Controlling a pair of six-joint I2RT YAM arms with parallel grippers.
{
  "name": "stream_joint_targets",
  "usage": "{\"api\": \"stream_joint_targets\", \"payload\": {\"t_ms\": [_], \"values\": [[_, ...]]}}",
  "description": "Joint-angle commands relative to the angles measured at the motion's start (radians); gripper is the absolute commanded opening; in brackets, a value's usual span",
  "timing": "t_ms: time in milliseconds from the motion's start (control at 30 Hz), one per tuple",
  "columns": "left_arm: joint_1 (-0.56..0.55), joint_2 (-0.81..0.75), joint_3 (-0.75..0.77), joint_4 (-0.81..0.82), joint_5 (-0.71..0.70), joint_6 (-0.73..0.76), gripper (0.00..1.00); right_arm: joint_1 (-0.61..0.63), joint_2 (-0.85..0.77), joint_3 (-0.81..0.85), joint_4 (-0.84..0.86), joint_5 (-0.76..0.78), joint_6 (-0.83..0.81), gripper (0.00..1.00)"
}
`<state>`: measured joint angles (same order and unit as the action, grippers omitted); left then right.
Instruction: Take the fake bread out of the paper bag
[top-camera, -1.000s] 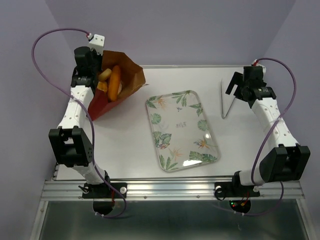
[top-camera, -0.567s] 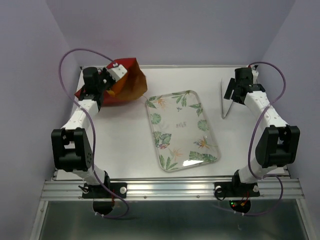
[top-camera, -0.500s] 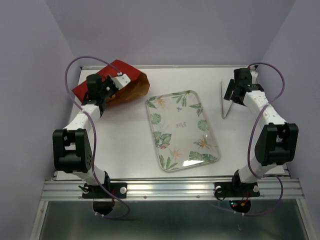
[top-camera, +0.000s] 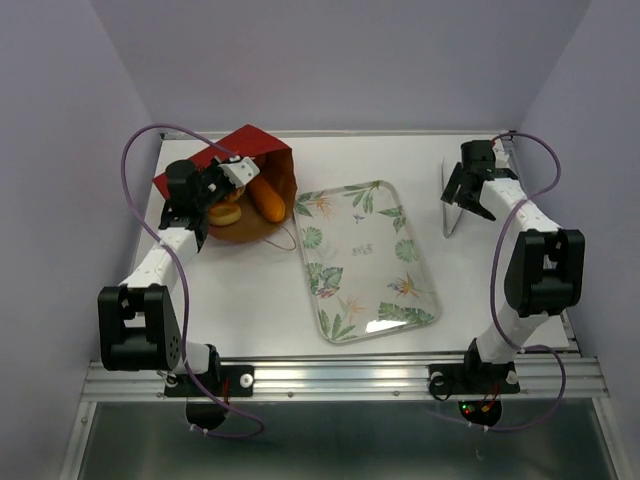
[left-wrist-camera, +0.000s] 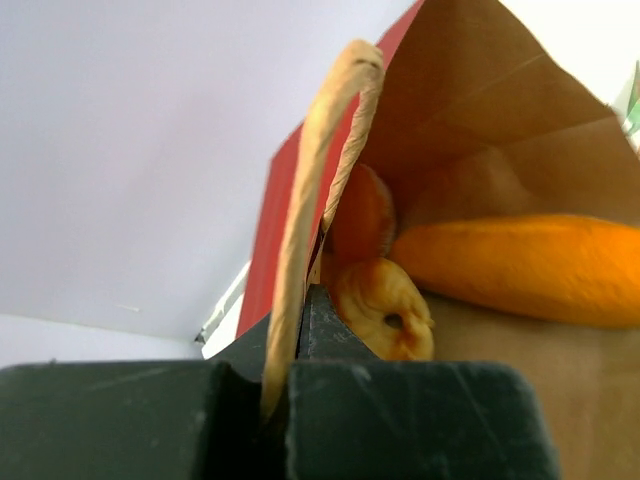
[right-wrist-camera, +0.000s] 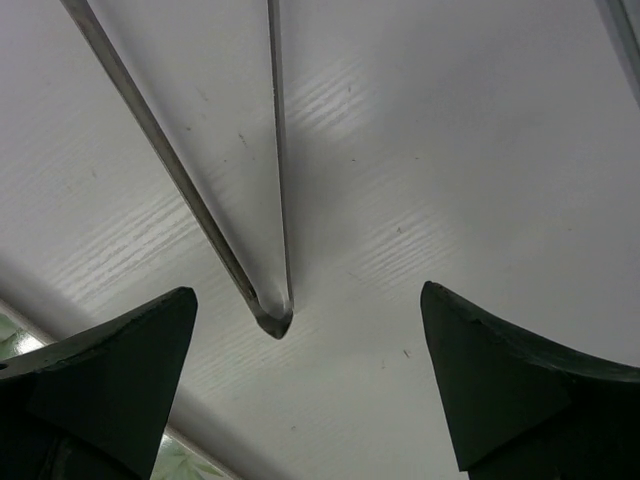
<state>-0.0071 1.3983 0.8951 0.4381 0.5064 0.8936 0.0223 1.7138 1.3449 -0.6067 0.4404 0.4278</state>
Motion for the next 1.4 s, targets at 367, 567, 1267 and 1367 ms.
{"api": "stream_joint_targets", "payload": {"t_ms": [367,567,1267,1367], "values": [[-0.024,-0.047,-0.039,0.146,-0.040,-0.025,0.00,-0.042,0.268,0.100,0.139,-0.213,-0.086,1.00],[-0.024,-0.065,-0.056,0.146,-0.043,-0.001,0.00,-0.051,0.351,0.137,0.177,-0.212,-0.089,1.00],[-0.024,-0.062,-0.047,0.145,-0.032,0.001,0.00,-0.071,0.451,0.137,0.363,-0.192,-0.189,0.47],[-0.024,-0.067,-0.044,0.145,-0.042,-0.008,0.00,-0.071,0.390,0.119,0.366,-0.213,-0.202,0.36]]}}
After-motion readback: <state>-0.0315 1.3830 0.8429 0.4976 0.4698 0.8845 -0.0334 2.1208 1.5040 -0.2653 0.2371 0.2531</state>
